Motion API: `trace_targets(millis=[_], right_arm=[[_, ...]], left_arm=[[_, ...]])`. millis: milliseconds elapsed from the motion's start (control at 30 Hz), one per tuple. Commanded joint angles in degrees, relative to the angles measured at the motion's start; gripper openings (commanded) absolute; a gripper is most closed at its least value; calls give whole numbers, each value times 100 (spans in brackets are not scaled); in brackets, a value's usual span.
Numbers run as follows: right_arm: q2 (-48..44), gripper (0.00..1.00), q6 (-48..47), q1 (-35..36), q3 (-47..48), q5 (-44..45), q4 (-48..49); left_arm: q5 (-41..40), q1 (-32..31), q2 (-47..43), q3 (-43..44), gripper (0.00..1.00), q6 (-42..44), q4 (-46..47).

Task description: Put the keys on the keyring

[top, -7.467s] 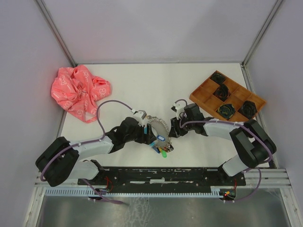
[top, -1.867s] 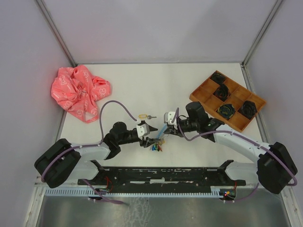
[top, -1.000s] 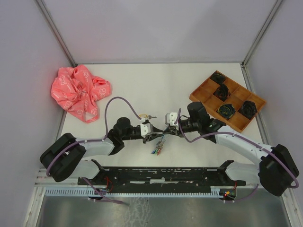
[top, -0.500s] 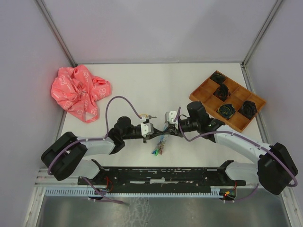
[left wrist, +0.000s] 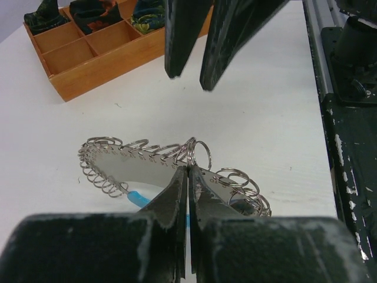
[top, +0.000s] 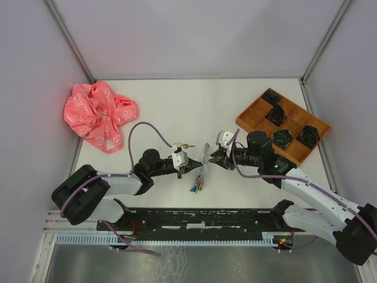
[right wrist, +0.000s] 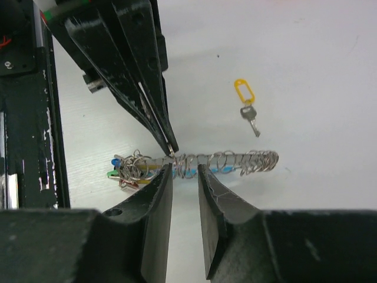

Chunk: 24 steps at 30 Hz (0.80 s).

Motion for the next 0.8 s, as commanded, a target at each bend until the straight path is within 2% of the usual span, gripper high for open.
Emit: trace_targets(millis=[0,400,567,767], right_arm=[[-5,31,640,19,-403,438,359],[501,35,1313,15,-788,-23,1550],[629,34,1319,15,-744,-531,1614],[728,27,1249,30,-664,-1518,1352]], left_arm=[[-68,-2,-30,15,3,-302,894],[-114,-2,-37,12,3,-292,842],[-170,2,-42,23,3,-331,843],[-303,-4,-43,26,3,-396,845]])
